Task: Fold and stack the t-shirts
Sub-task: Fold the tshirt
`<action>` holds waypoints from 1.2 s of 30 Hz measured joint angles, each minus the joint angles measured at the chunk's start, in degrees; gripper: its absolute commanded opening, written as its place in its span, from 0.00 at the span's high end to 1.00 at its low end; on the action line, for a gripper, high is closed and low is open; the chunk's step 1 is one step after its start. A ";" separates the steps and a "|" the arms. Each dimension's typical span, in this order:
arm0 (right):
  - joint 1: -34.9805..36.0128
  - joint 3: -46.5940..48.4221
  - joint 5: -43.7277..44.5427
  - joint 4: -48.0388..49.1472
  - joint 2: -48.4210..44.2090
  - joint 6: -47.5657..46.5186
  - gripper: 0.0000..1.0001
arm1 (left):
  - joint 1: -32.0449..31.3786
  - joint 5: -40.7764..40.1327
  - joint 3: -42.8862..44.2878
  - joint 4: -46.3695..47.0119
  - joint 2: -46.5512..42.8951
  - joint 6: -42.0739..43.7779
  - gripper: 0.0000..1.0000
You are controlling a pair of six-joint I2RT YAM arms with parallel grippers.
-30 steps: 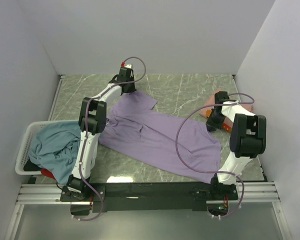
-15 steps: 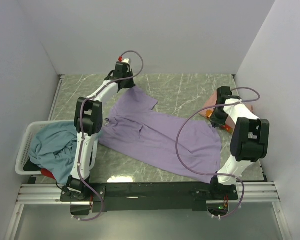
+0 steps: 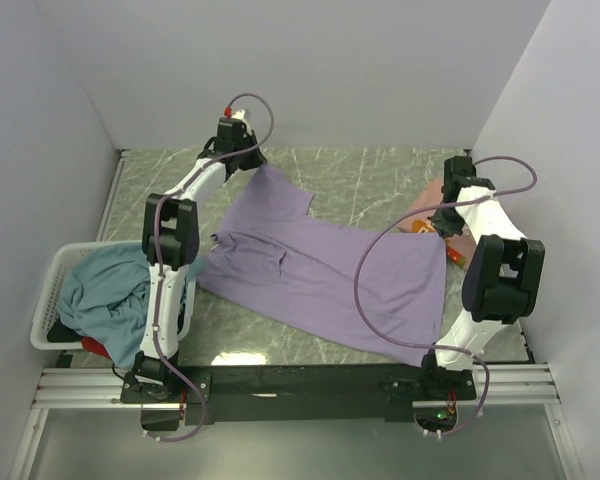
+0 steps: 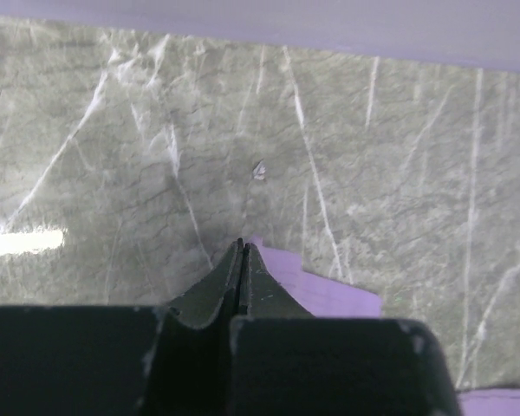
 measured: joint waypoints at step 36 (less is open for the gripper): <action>-4.55 4.13 -0.52 -1.29 1.90 -0.20 1.00 | 3.13 18.27 -12.07 16.09 -7.67 -5.62 1.00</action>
